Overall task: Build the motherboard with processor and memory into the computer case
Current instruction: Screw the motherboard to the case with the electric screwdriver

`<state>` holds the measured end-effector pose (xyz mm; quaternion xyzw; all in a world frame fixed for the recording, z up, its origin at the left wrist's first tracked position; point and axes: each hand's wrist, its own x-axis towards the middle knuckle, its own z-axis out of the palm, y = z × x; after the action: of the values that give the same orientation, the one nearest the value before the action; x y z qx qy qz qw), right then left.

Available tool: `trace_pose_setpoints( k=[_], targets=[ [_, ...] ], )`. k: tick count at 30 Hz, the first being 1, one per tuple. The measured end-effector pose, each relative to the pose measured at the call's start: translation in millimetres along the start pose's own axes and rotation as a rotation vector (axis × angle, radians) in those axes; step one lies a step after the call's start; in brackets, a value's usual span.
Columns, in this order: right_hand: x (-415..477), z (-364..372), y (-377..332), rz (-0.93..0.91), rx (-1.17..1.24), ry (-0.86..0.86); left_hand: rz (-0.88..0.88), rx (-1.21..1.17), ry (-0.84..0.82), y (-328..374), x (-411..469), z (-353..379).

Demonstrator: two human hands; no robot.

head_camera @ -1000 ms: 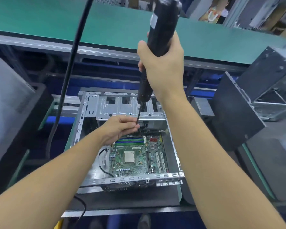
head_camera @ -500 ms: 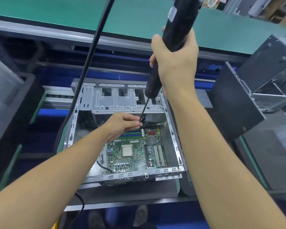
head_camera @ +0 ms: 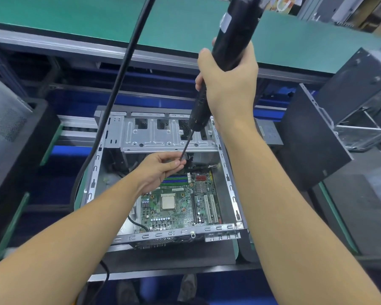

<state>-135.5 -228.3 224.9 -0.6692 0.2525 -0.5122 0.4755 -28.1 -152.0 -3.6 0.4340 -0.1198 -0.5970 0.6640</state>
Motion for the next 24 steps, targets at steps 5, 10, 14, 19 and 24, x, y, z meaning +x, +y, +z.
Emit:
trace_pose_setpoints(
  k=[5, 10, 14, 19, 24],
  targets=[
    [-1.8, 0.5, 3.4, -0.001, 0.011, 0.006, -0.027, -0.051, -0.026, -0.3, -2.0, -4.4],
    [-2.0, 0.6, 5.8, -0.009, 0.025, -0.009, -0.035, -0.061, -0.015, -0.9, -4.9, -3.5],
    [-2.0, 0.7, 8.1, 0.0, 0.038, -0.006, -0.035, -0.072, 0.011, -2.2, -4.7, -3.1],
    [-1.5, 1.3, 9.7, -0.002, 0.064, 0.001, -0.034, -0.117, 0.046, -4.5, -3.6, -2.5],
    [-2.4, 3.4, 12.2, 0.009, 0.06, 0.0, -0.025, -0.124, 0.086, -8.4, -2.7, 0.9]
  ],
)
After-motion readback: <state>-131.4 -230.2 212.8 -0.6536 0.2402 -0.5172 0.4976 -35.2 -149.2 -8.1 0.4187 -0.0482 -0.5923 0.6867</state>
